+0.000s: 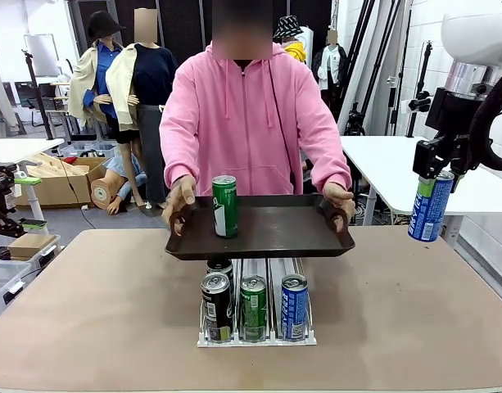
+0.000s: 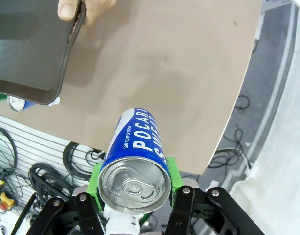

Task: Retrieve and hand over the desired beverage to the person.
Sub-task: Place the picked can on the Handle tray extended by the person.

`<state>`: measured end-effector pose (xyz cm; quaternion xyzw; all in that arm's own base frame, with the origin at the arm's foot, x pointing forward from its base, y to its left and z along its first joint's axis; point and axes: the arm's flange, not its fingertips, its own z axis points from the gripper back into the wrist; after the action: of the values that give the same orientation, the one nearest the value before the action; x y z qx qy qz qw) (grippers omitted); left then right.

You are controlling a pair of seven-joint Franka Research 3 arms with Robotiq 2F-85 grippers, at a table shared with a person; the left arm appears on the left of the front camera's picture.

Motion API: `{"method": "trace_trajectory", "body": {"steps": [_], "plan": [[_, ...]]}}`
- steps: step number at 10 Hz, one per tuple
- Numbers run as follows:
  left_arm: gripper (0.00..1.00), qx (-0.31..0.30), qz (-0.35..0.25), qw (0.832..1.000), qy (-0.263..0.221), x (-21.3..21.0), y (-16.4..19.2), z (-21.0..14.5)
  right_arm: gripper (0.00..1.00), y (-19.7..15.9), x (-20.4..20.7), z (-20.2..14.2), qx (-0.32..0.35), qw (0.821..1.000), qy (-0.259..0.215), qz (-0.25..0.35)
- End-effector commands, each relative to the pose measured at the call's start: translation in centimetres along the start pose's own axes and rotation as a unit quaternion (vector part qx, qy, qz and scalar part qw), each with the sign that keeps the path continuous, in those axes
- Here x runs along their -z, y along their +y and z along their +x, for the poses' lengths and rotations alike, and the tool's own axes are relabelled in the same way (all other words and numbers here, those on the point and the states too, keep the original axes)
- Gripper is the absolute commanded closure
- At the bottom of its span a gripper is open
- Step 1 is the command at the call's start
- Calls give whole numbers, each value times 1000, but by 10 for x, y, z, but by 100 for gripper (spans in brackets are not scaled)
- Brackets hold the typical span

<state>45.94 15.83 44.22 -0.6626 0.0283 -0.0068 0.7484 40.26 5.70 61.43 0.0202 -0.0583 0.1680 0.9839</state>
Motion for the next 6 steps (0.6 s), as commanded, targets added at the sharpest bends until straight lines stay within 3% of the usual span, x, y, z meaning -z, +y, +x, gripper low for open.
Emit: {"method": "trace_trajectory", "body": {"steps": [1,6], "plan": [[0,-2,0,1000,-6,0,-1,0,100,1,-1,0,3,1000,-3,-1],[0,-2,0,1000,-6,0,-1,0,100,1,-1,0,3,1000,-3,-1]]}}
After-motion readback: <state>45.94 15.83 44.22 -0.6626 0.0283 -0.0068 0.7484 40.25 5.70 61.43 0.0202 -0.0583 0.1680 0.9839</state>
